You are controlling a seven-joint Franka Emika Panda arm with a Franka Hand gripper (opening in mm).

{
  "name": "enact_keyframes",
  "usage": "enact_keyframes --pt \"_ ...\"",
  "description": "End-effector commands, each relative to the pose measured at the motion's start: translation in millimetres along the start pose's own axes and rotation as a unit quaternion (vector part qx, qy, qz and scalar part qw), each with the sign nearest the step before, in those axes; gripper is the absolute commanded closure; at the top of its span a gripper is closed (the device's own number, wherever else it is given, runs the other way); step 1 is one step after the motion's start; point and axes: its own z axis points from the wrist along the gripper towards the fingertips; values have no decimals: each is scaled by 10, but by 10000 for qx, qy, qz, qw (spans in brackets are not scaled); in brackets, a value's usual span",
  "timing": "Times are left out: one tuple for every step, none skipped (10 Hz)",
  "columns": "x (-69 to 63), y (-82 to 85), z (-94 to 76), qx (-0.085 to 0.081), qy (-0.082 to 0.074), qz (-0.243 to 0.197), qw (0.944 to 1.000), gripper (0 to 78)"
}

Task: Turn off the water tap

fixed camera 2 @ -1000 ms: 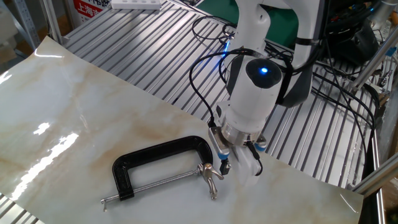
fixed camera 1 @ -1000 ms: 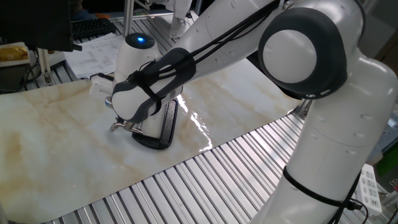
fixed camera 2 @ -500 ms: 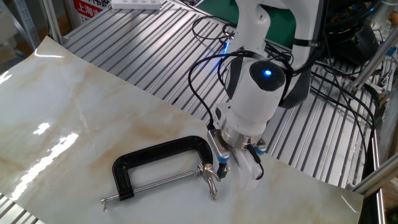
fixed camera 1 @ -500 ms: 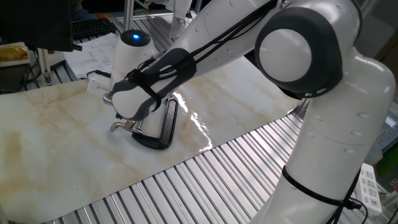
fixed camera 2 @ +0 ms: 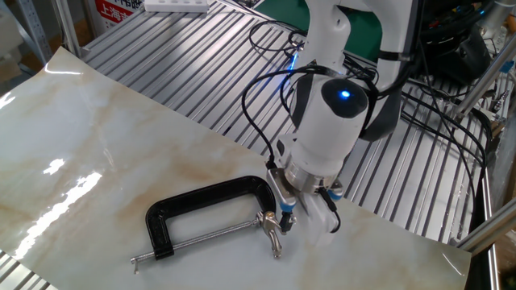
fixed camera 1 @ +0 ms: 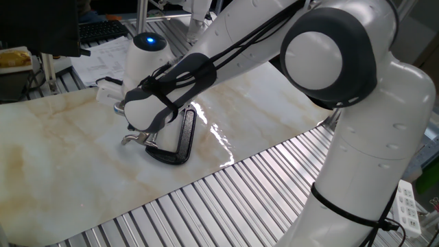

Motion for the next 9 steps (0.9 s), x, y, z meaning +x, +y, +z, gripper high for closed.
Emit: enact_keyframes --pt "-2 26 -62 -55 226 44 9997 776" --pt "33 30 -71 -112 287 40 9995 776" --pt "60 36 -77 -120 283 27 9995 776" --pt "85 43 -69 -110 250 6 9996 776" --pt "106 47 -30 -110 209 -11 9997 776" --pt "117 40 18 -122 192 -20 9997 776" --pt "127 27 66 -129 187 -32 9997 776" --pt "134 15 100 -129 179 -47 9997 776" --pt "127 13 114 -112 165 -52 9998 776"
